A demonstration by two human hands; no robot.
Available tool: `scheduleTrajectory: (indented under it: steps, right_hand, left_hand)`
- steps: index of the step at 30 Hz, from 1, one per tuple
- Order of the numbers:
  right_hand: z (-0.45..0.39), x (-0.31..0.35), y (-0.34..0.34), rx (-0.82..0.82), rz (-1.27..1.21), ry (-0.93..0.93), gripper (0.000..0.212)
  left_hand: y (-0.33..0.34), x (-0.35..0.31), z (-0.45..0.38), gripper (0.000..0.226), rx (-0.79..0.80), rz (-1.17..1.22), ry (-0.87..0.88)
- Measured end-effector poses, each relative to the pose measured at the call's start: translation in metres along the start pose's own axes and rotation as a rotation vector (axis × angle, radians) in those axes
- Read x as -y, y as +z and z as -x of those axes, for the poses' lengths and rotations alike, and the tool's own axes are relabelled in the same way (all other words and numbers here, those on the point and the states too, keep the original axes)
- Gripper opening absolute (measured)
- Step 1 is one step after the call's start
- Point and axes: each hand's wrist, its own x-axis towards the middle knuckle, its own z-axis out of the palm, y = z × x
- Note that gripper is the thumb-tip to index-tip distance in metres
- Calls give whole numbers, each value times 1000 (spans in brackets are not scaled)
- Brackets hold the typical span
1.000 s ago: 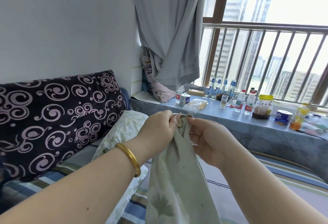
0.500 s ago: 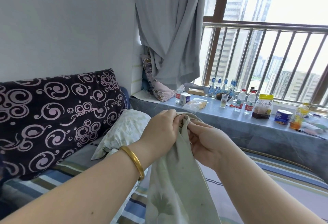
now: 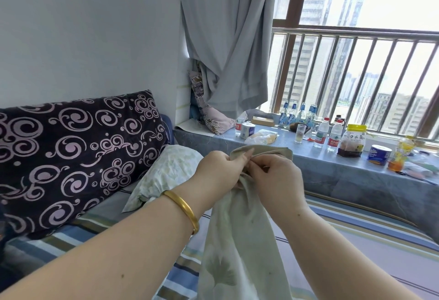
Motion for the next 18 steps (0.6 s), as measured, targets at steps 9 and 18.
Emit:
scheduleTrajectory:
  steps: [9,18]
  right_hand:
    - [-11,-5,-9,128,-91,-48,6]
    - [-13,4,-14,403,-833,709,34]
  left_hand:
    - [-3,10,-6,35,33,201,-54]
    - [-9,2,-3,50,59,264,96]
